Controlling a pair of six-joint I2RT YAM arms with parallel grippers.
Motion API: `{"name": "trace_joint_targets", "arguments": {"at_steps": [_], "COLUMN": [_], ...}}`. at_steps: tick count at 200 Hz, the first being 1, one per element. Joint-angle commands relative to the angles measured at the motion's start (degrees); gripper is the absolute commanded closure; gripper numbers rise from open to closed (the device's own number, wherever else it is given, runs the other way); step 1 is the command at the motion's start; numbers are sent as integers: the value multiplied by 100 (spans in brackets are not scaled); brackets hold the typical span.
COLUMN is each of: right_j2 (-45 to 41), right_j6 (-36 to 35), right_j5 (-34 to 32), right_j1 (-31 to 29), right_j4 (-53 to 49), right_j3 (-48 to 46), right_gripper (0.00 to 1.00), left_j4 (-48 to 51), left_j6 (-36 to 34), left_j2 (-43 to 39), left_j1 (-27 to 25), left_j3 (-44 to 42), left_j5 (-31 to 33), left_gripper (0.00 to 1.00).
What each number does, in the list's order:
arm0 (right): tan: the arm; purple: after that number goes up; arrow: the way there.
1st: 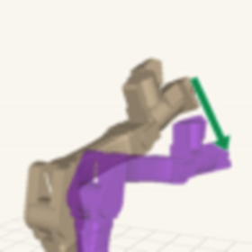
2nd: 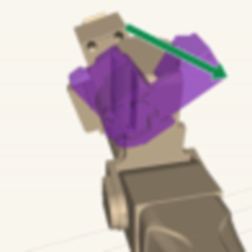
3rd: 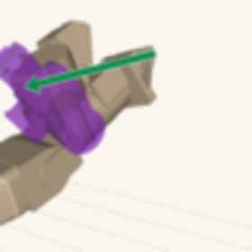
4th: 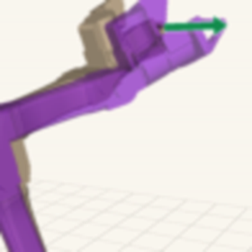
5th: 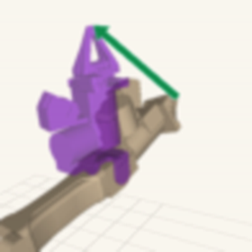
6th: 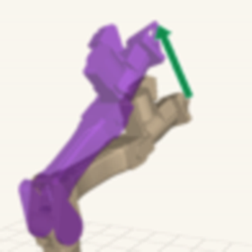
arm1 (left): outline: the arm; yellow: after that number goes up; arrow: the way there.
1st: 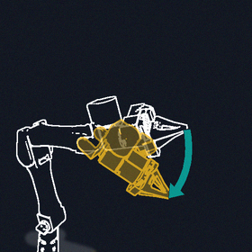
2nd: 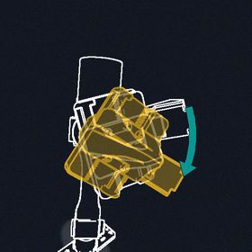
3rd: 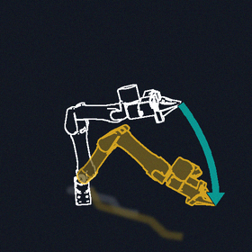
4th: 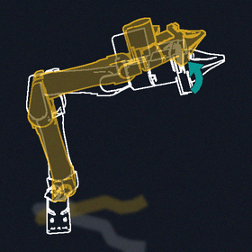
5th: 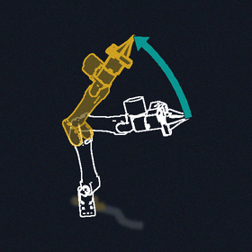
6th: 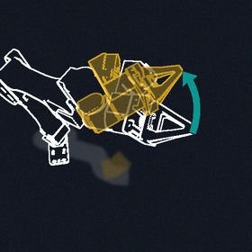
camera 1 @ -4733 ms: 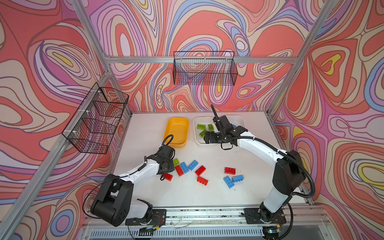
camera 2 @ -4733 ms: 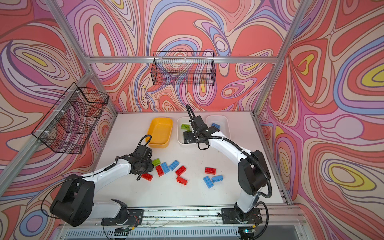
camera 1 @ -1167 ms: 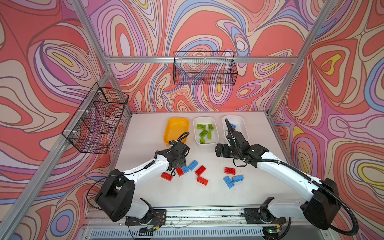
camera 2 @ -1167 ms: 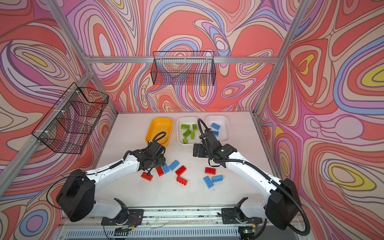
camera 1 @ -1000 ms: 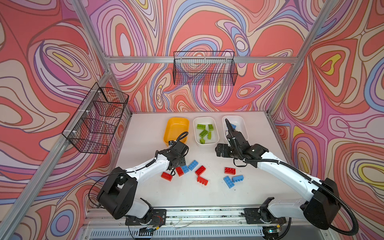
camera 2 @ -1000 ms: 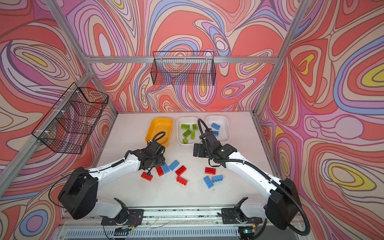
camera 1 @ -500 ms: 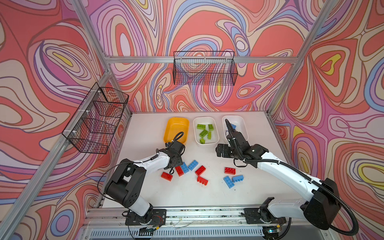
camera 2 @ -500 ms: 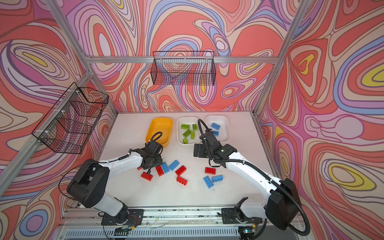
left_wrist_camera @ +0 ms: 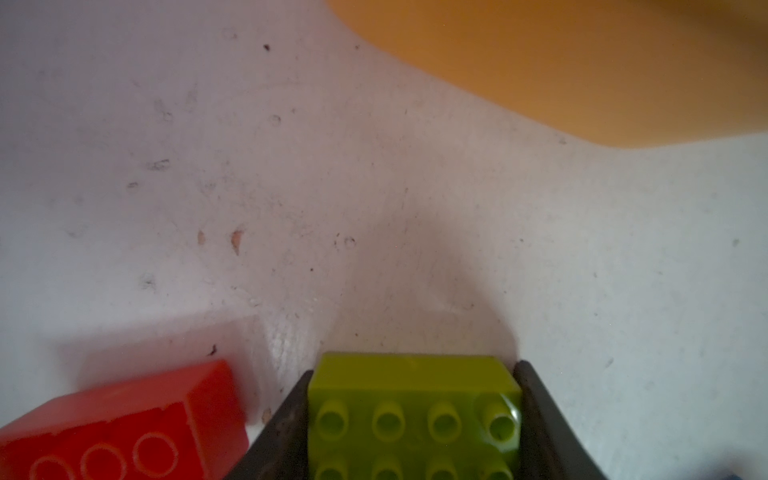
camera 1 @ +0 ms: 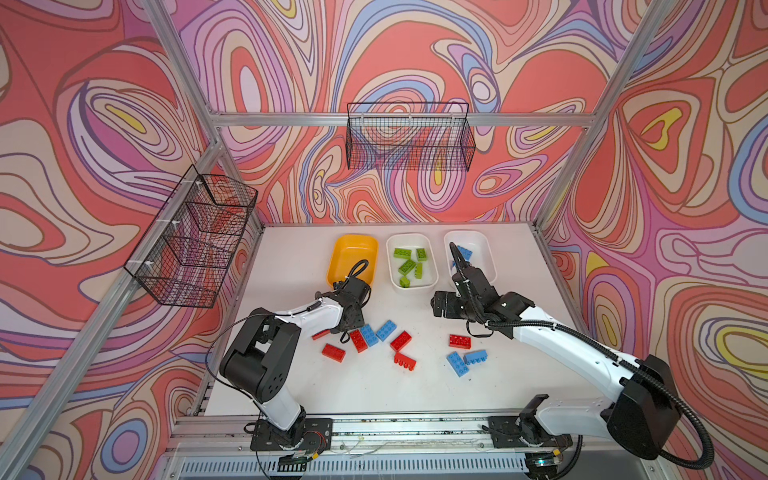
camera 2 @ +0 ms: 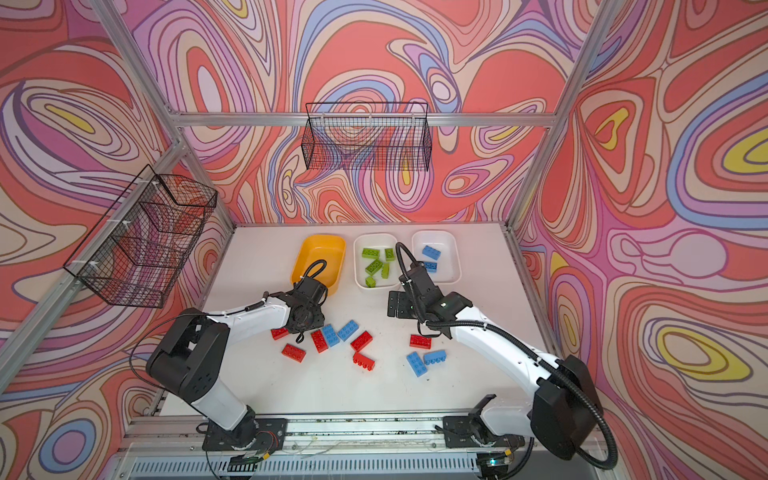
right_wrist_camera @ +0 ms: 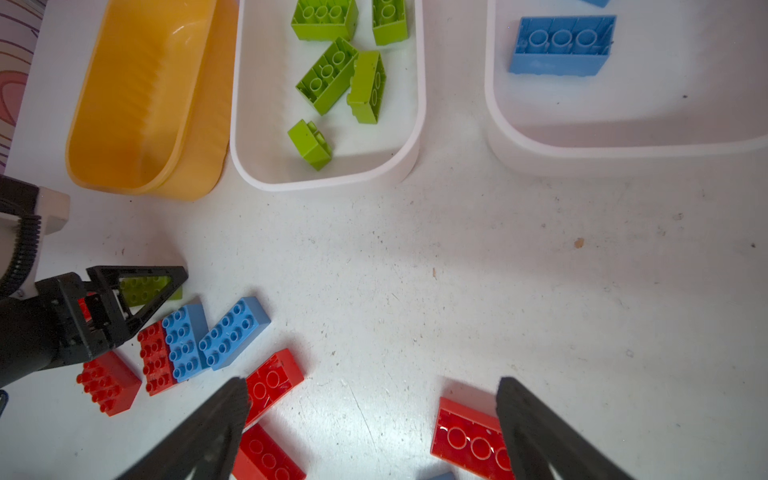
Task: Sort the legos into containers by color
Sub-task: 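Move the left gripper back to the pile and grasp a large lime-green brick, then lift the green brick with the left gripper and drop it into the middle white tub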
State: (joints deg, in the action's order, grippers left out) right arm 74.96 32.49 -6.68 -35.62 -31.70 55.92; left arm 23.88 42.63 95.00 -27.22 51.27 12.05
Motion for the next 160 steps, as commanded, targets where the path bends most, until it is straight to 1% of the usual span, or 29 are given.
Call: {"name": "trace_joint_targets", "arguments": {"at_steps": [1, 28, 62, 83, 117, 147, 160], "right_j2": [111, 91, -158, -174, -347, -499, -512], "right_j6": [-42, -67, -1, -14, -32, -19, 1], "right_j5": [37, 50, -42, -62, -197, -285, -280], "right_j1": [-15, -16, -16, -15, -15, -9, -7], "right_j4": [154, 233, 439, 387, 219, 105, 93], "right_j3": [-103, -142, -348, -388, -459, -451, -450], "right_gripper": [2, 2, 2, 2, 2, 2, 2], "left_j4": [543, 877, 1397, 1533, 1369, 1201, 1206], "left_j6": [-70, -103, -263, -391, -479, -444, -478], "left_j2": [151, 62, 131, 423, 897, 996, 1049], "left_j1": [9, -35, -247, -275, -275, -279, -281], "left_j3": [63, 314, 1062, 1376, 1327, 1366, 1433], "left_j5": [-13, 69, 275, 306, 219, 64, 30], "left_gripper": [64, 68, 68, 65, 65, 64, 62]}}
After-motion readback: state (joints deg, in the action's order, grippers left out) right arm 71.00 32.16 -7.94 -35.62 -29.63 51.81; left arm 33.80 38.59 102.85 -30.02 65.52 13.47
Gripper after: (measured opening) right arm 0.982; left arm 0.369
